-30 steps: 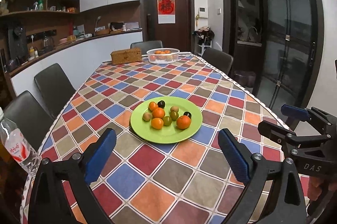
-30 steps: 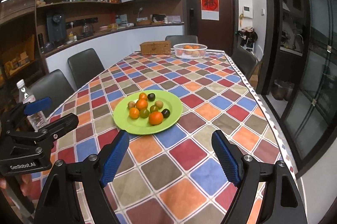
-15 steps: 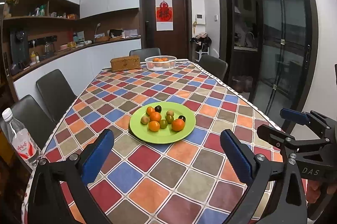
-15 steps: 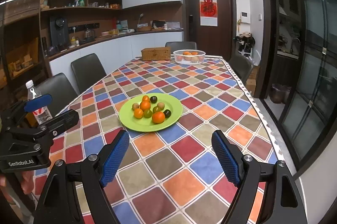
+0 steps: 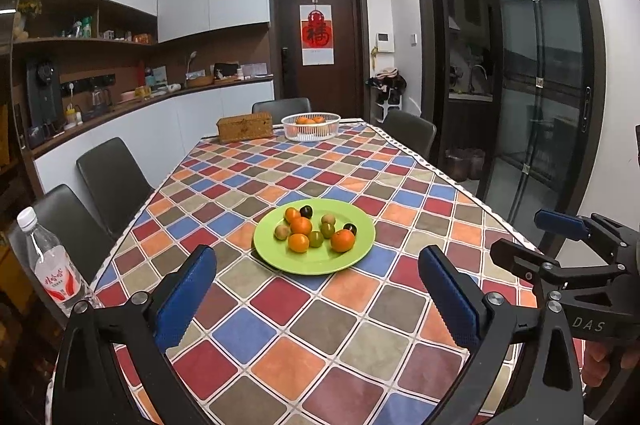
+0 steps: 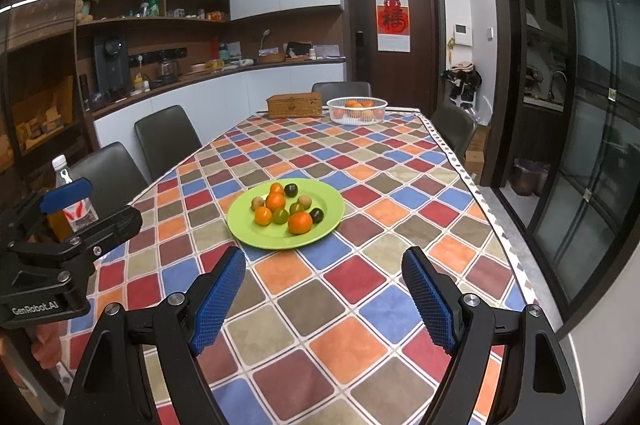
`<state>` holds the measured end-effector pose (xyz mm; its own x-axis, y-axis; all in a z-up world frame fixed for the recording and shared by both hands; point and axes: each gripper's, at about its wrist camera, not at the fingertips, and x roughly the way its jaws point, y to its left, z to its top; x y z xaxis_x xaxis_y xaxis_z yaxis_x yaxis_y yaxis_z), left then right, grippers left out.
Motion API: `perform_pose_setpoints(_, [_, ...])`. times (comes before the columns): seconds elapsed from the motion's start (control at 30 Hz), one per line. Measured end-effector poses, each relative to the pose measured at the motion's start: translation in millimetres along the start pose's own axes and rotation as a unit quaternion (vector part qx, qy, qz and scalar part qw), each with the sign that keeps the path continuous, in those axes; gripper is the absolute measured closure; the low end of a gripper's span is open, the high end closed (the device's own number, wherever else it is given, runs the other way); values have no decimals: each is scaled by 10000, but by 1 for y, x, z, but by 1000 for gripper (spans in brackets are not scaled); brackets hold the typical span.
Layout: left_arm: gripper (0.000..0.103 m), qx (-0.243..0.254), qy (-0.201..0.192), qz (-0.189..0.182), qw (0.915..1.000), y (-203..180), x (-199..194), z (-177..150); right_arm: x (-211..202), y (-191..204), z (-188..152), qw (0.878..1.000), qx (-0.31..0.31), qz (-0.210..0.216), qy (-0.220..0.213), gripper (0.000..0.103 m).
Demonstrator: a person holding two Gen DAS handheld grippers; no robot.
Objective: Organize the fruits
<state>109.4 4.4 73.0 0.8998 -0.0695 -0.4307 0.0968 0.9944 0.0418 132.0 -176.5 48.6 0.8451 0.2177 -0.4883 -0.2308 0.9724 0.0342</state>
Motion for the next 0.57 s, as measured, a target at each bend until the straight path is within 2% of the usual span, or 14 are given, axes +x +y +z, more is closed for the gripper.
perform_pose_setpoints(0.57, [0,-17,-22,18,10000,-1,-6,6,-4,0,-1,10000,23,9,8,22])
